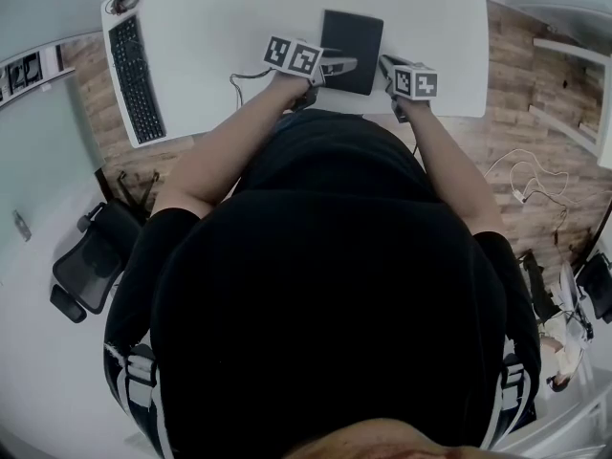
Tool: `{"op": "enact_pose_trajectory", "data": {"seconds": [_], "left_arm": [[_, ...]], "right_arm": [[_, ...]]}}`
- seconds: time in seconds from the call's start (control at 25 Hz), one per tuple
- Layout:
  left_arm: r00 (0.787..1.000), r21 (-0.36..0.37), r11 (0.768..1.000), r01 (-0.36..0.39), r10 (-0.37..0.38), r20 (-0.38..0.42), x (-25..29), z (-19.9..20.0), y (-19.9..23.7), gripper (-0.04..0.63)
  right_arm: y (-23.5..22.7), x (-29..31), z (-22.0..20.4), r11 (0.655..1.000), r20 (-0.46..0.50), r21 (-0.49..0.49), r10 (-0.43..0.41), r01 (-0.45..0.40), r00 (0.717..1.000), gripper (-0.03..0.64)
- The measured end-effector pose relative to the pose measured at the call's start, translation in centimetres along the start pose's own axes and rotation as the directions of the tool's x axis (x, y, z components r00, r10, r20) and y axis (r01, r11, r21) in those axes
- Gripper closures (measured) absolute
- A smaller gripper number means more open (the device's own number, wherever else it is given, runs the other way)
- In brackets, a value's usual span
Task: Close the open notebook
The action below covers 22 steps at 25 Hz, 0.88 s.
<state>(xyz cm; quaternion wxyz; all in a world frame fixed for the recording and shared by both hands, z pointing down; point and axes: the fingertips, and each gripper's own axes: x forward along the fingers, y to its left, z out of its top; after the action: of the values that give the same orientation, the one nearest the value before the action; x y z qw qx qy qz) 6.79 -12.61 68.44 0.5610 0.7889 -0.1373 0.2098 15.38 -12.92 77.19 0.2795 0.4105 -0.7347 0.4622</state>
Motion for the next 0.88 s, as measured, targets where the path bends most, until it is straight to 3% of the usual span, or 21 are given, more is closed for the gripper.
{"op": "enact_pose_trajectory", "data": {"seconds": [0.16,0.32,0.88], "left_arm": [[1.0,0.007,1.0,0.018,-0.018,0.001,-0.4,-0.4,-0.6,0.463],[0.998,0.017,1.0,0.001,-0.002,0.064,-1.5,-0.1,-0.8,0.518],[0.985,0.016,1.0,-0.021,0.018,0.171,-5.2,-0.8,-1.8,0.544]], "right_arm": [[0.1,-0.5,0.0,1.0,0.003,-0.021,-0.01,0.01,1.0,0.571],[0.7,-1.2,0.1,0.999,0.009,-0.03,-0.016,0.016,1.0,0.571],[2.9,-4.3,1.8,0.998,0.063,-0.07,0.002,0.002,0.998,0.571]]}}
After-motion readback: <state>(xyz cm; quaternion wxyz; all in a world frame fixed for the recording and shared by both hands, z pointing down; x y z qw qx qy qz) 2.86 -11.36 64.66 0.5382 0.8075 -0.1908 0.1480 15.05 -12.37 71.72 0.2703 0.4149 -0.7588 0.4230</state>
